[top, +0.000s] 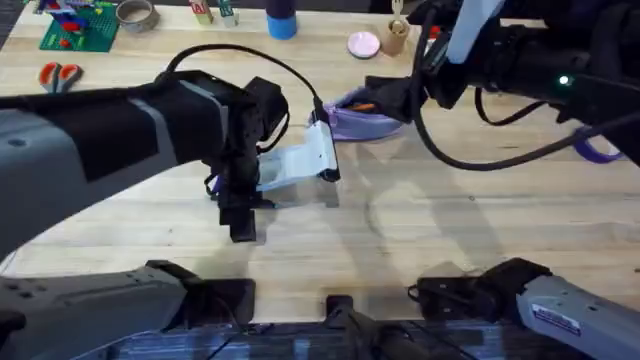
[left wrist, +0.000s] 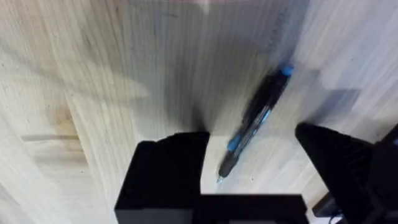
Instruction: Unzip the bag, pick up the pens from the table one at a time and place them inside, then zip the bag closed.
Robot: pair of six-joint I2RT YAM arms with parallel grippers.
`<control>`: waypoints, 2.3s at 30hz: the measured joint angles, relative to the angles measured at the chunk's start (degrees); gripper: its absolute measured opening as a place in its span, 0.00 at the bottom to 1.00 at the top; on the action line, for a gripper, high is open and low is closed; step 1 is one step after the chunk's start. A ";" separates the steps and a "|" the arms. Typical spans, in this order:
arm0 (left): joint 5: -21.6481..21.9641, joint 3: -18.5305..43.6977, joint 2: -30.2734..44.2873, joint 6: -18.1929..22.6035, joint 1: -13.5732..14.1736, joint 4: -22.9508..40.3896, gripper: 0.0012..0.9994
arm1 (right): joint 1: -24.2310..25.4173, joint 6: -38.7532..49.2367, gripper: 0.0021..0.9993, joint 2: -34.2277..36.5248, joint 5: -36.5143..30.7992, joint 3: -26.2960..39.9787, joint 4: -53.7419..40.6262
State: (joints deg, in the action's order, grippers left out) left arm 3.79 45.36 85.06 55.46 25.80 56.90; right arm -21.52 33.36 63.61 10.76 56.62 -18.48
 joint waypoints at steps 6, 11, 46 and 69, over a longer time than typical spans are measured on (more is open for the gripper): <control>0.19 0.00 0.00 0.11 0.00 -0.52 0.85 | 0.00 0.00 1.00 0.00 0.00 0.00 0.00; 2.11 0.24 -0.04 0.93 0.00 -2.24 0.38 | 0.00 0.00 1.00 0.00 0.00 0.00 -0.02; 2.98 5.35 4.01 1.51 -0.57 0.66 0.04 | 1.32 -4.17 1.00 0.00 -2.66 0.00 0.00; -1.49 23.65 7.15 1.75 -0.85 3.01 0.04 | 19.66 -16.31 1.00 -0.76 0.24 0.00 -1.85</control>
State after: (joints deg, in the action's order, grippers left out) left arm 2.30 69.01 92.20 57.21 24.95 59.92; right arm -1.86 17.06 62.85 11.00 56.62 -20.33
